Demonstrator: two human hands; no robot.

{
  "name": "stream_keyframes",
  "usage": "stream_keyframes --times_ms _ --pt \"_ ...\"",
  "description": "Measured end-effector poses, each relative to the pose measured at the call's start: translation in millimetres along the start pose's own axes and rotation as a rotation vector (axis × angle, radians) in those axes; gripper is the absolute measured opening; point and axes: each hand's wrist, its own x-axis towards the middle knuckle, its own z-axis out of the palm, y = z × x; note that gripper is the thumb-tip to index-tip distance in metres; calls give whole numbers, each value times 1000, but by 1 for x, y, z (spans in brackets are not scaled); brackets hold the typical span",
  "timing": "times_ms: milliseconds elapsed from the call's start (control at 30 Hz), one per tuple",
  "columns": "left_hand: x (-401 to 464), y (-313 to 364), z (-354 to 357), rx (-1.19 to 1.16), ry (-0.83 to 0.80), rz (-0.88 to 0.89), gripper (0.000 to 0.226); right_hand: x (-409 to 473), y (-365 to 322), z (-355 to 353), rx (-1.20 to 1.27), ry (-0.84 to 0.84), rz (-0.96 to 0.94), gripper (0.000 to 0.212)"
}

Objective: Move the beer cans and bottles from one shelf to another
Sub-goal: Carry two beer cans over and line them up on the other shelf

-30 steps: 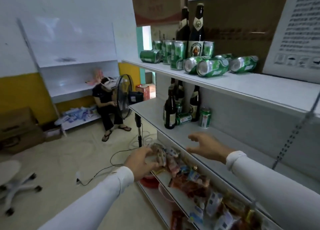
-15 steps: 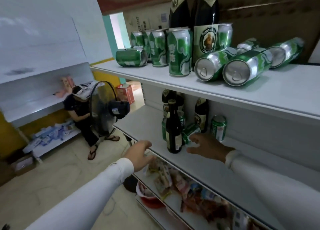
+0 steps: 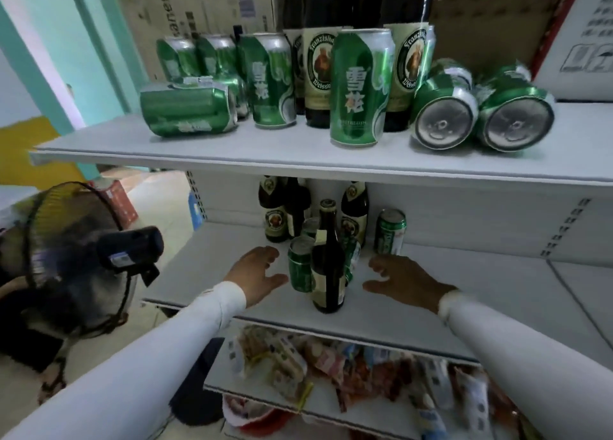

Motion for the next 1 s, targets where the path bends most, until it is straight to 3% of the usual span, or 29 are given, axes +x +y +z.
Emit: stream_keyframes --times_ms 367,733,900,1000 --pt "47 -4 -2 -166 -88 153 66 -16 12 -25 -27 258 236 59" --pt "69 -1 5 -252 -235 182 71 47 36 -42 94 326 302 83" --pt "70 -3 0 -210 -162 149 51 77 32 -54 133 318 239 74" --pt "67 -9 -5 -106 -102 137 60 88 30 -50 163 330 227 64"
